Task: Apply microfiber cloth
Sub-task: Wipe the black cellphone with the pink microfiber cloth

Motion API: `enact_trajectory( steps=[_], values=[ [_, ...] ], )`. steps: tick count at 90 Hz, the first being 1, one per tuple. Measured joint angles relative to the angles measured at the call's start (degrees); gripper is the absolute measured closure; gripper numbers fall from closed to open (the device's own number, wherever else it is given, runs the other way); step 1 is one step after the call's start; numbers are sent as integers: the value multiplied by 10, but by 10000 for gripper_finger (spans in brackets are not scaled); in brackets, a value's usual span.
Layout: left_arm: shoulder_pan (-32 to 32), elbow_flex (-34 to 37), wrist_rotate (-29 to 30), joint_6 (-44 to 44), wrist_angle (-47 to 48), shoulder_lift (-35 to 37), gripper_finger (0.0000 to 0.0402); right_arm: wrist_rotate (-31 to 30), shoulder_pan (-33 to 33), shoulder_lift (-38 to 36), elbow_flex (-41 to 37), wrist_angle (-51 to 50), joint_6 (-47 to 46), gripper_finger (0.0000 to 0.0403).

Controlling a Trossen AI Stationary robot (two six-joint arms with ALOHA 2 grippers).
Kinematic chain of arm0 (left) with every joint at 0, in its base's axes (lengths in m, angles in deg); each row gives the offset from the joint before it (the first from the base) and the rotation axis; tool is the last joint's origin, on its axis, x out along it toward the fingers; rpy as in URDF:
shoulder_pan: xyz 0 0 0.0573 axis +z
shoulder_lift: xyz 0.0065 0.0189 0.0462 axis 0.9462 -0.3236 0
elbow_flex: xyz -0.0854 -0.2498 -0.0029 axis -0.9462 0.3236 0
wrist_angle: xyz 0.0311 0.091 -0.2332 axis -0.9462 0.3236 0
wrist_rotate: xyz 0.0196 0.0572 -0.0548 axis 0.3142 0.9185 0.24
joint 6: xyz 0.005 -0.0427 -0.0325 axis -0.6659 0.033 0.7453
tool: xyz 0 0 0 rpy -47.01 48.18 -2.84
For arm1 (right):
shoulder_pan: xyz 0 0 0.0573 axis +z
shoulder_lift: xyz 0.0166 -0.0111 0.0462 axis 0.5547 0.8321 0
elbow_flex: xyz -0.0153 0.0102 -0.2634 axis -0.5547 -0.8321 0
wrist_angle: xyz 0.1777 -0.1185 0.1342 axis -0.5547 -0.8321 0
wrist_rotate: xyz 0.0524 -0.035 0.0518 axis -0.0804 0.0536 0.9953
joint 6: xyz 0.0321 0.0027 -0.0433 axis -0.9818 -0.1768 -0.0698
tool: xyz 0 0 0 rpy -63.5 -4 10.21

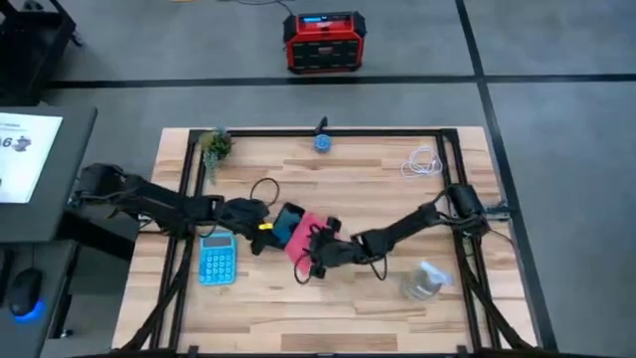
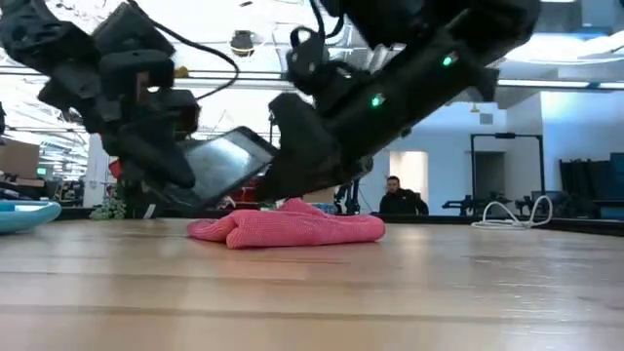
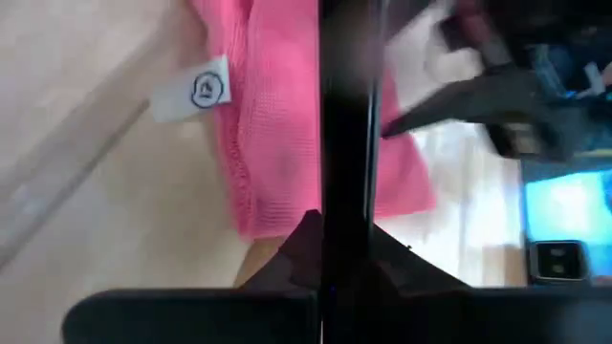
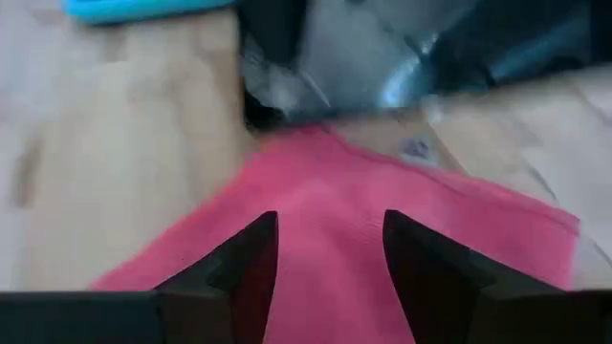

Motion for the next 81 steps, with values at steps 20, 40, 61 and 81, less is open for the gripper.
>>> enact_trajectory(
  steps=[20,40,61,81],
  values=[
    [-28,29,38,21,-12,37,395,103,-23,42,3,-11,-22,261],
    [-68,47,85,43,-48,37,395,29,17,19,2,-71,-51,389],
    [-105,47,120,43,-116,16,395,-188,91,-109,-1,-123,-28,399],
    [-131,37,136,43,-275,-83,395,-264,128,-145,-1,95,212,399]
  ],
)
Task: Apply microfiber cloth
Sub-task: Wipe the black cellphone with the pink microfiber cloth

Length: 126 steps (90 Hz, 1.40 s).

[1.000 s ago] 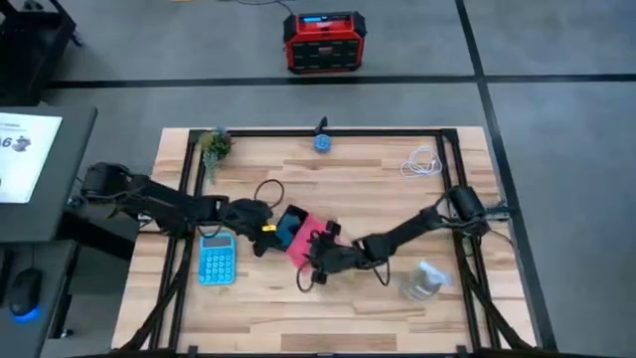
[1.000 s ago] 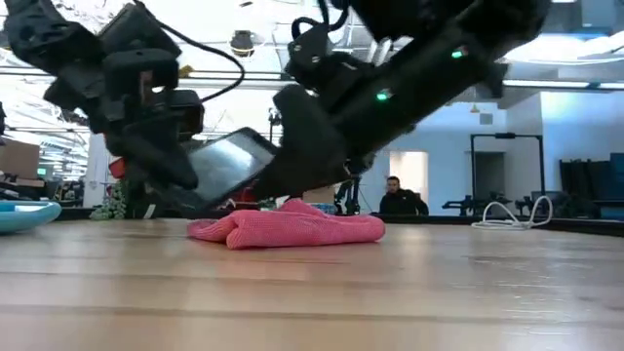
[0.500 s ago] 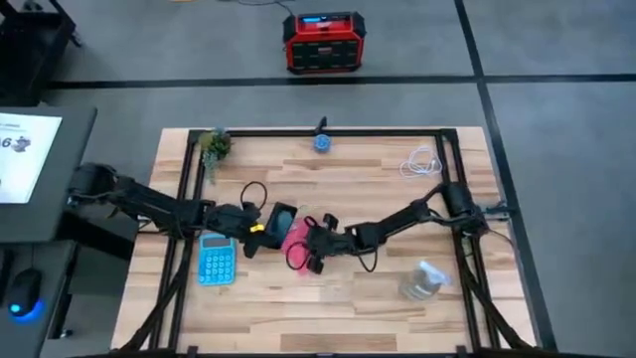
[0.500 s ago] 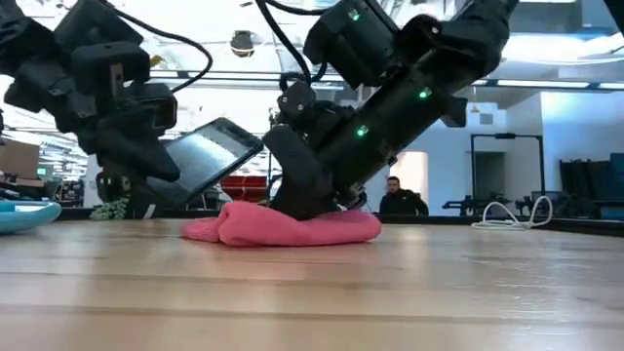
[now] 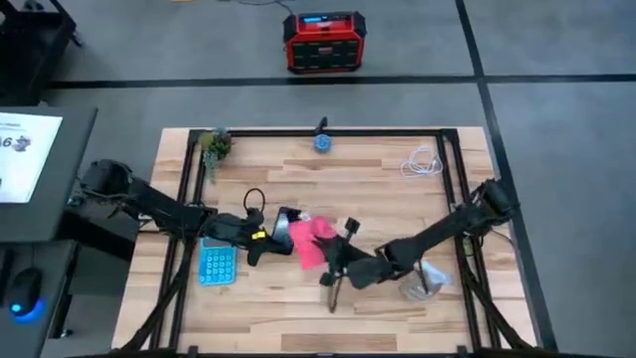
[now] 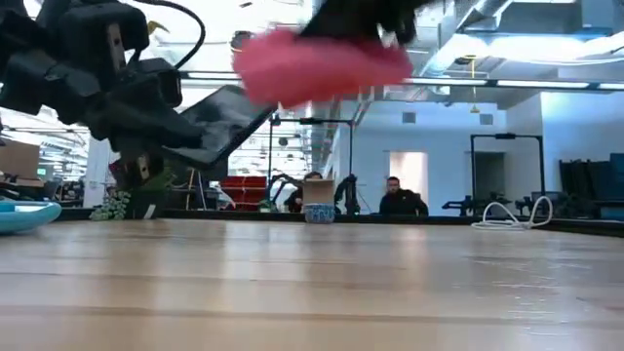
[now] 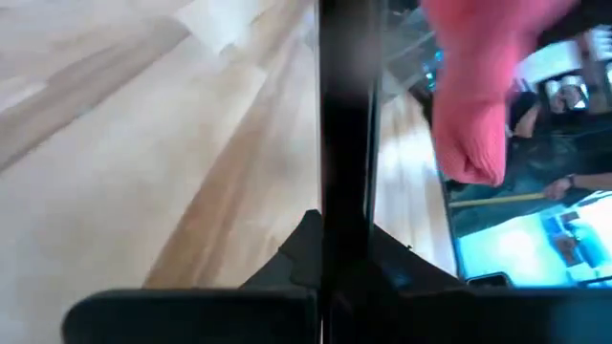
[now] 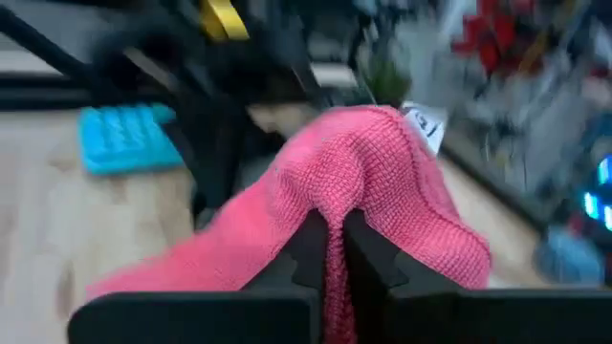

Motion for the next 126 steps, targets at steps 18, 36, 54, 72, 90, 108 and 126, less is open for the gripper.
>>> enact_trajectory(
  steps=[18,36,54,72,90,108,126],
  values=[
    [-12,-56,-16,-17,-116,-108,395,33,-31,19,0,37,100,399],
    [-15,-109,-40,-32,-148,-163,394,102,-48,30,3,-35,73,399],
    [-17,-122,-47,-45,-145,-162,394,119,-24,19,5,-77,100,399],
    [-27,-123,-38,-40,-167,-160,394,-59,-23,11,24,-71,110,400],
    [-29,-123,-47,-52,-158,-161,394,92,-21,20,26,-107,72,400],
    [-29,-123,-27,-58,-163,-161,394,79,-23,17,24,-120,78,400],
    [-29,-123,-19,-56,-166,-160,394,-87,-23,15,24,-60,114,400]
  ],
)
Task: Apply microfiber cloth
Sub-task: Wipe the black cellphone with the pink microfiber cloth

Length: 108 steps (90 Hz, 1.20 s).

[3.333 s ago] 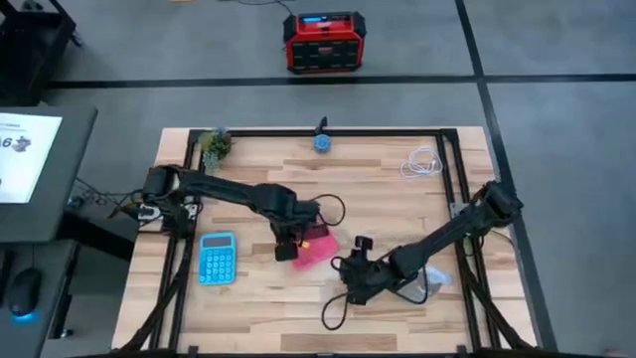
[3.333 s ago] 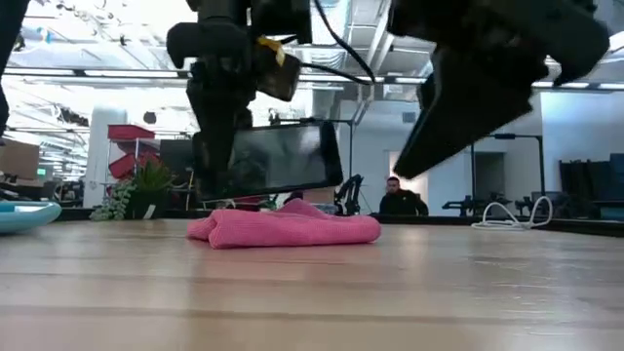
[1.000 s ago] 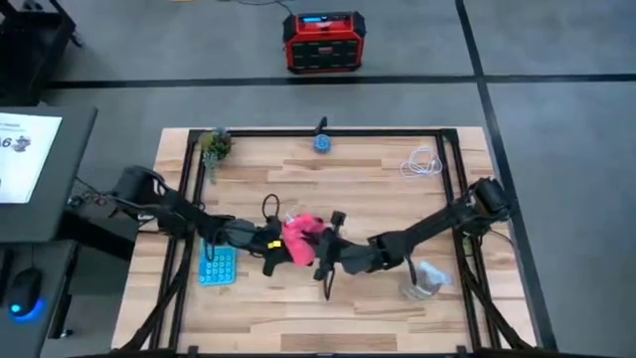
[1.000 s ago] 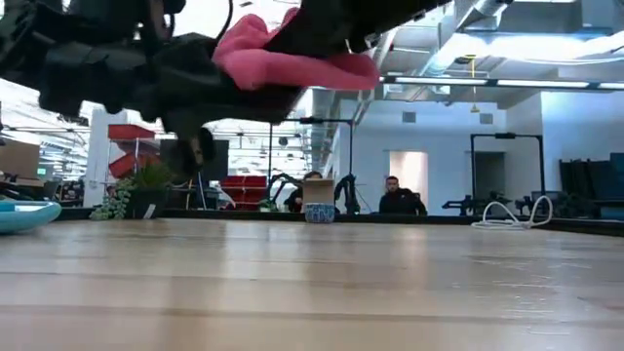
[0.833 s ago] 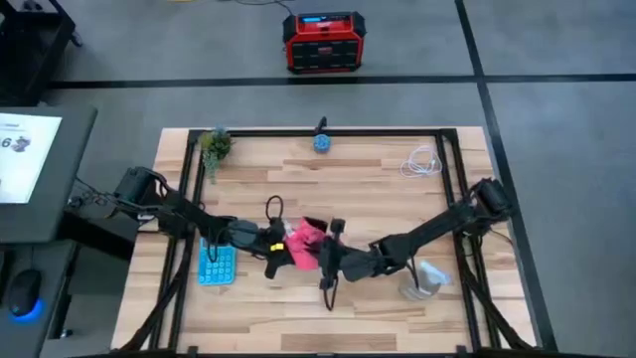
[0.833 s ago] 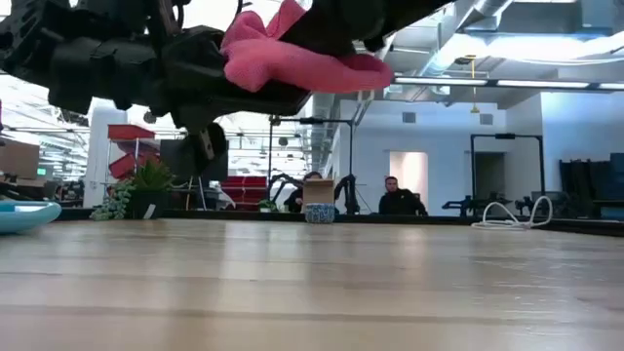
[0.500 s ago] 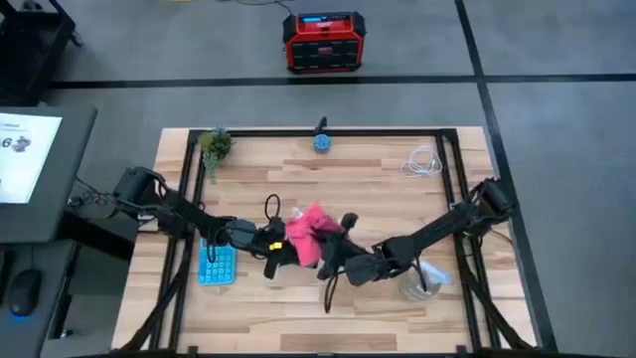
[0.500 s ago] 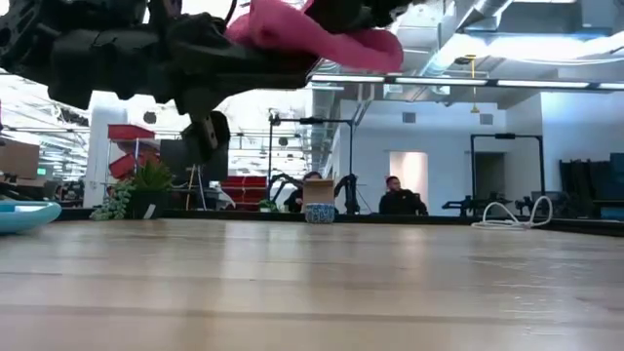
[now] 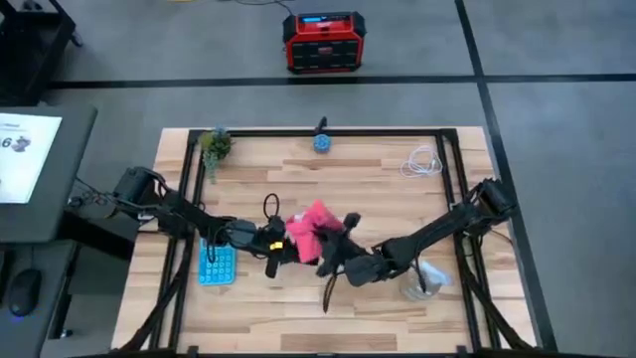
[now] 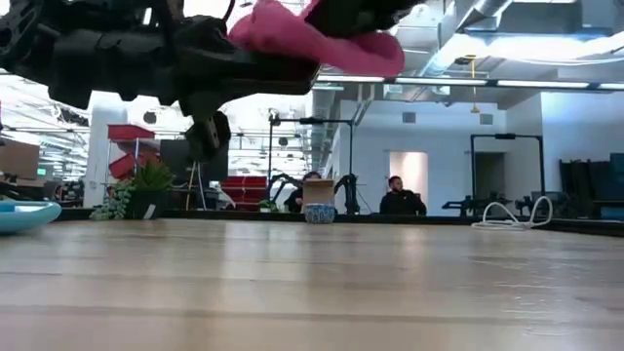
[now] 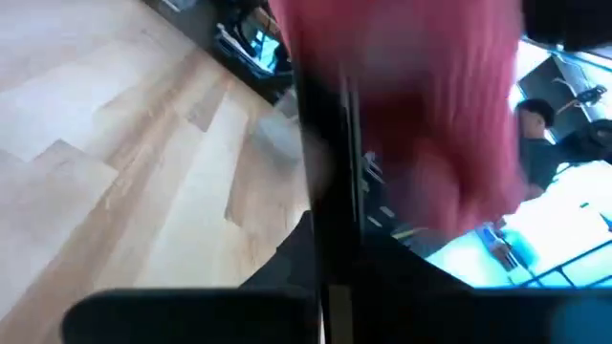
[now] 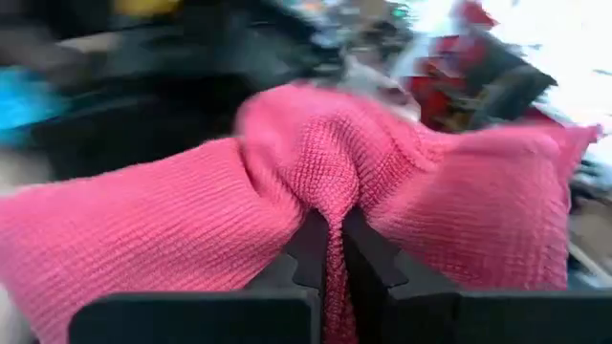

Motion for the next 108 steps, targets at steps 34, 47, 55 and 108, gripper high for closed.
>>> enact_trajectory(
  steps=[34,47,55,108],
  values=[
    [-5,0,13,-12,20,0,394,207,16,7,0,-108,-82,400],
    [-7,-1,35,-6,11,0,394,57,15,0,-1,-88,-33,400],
    [-12,-1,34,0,9,0,394,-42,10,-3,0,-44,-16,400],
    [-17,-30,63,-51,19,0,395,67,42,8,-1,-29,-97,399]
  ],
)
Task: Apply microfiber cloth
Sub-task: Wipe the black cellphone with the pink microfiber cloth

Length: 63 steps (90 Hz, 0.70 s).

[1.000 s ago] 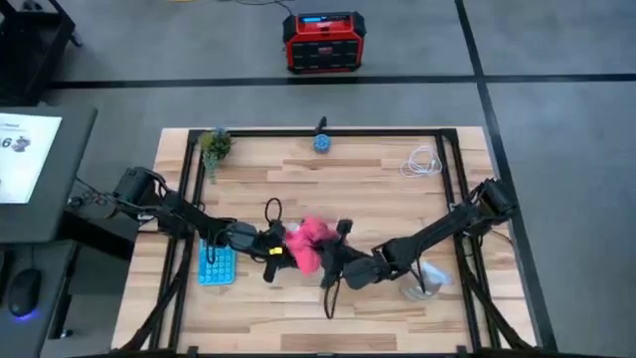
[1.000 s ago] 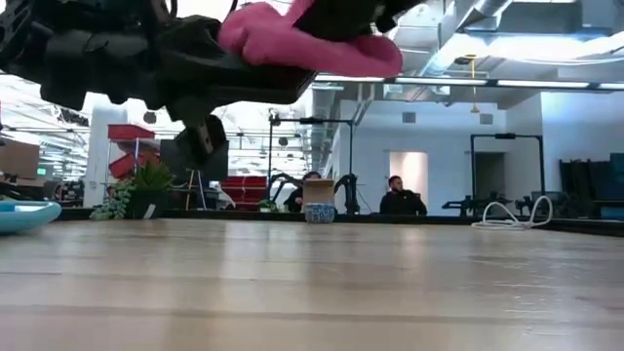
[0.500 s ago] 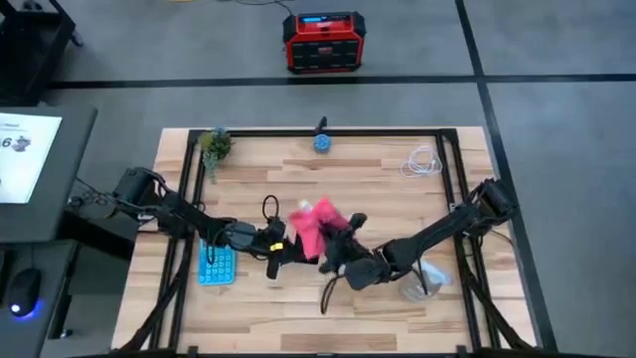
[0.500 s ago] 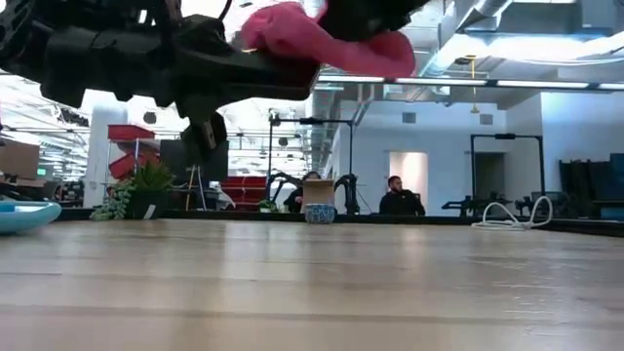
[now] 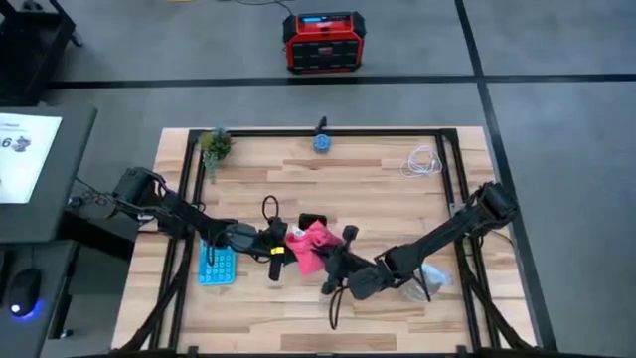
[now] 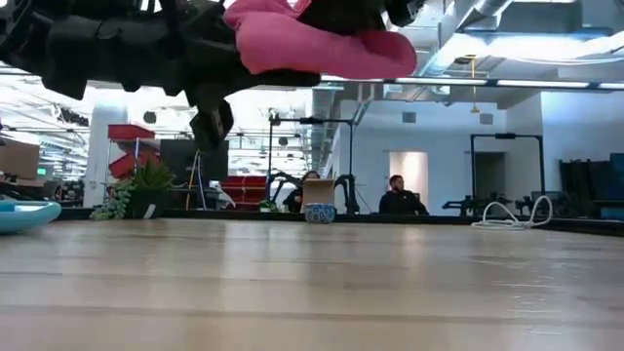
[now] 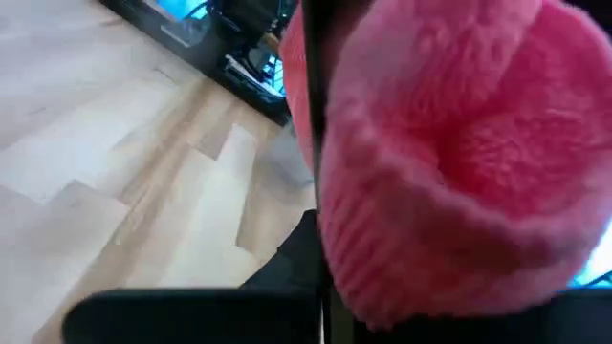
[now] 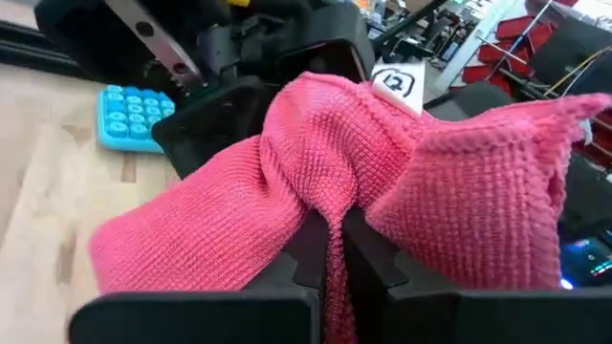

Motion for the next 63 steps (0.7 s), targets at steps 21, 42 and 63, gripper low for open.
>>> enact_trajectory(
  steps=[21,42,63],
  values=[
    [-13,-49,17,-19,106,0,395,52,-23,1,0,73,77,399],
    [-23,-74,52,-37,129,0,395,-23,-35,0,1,89,155,400],
    [-33,-72,57,-31,148,0,395,-117,-25,-1,1,116,228,400]
  ],
)
